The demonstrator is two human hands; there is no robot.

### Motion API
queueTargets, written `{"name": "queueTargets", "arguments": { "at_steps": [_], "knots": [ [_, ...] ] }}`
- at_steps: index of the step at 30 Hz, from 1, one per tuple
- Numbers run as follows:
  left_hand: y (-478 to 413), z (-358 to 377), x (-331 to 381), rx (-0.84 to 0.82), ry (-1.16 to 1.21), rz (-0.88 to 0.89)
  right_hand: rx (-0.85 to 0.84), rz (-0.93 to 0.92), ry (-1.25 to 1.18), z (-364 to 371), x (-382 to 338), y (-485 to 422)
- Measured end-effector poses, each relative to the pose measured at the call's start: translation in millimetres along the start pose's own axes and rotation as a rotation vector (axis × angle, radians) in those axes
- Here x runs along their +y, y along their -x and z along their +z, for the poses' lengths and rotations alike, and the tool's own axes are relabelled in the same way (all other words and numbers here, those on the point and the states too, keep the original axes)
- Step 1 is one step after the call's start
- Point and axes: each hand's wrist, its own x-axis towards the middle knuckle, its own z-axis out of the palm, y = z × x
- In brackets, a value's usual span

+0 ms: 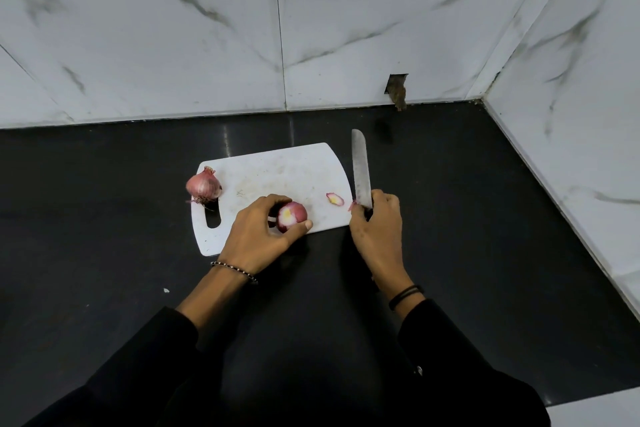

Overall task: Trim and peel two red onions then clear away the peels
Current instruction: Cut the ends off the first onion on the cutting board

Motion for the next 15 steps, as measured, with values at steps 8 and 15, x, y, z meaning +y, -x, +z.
{"name": "queueTargets", "arguments": {
  "at_steps": [8, 15],
  "knots": [
    [-2.6, -5.2, -1.3, 0.057, 0.035, -0.048, -0.037, -0.124, 0.115, 18.8, -11.0, 28.7],
    [-0.9, -8.1, -8.5, 0.042, 0.062, -0.067, -0.011, -0.063, 0.013, 14.8, -6.7, 25.9]
  ]
}}
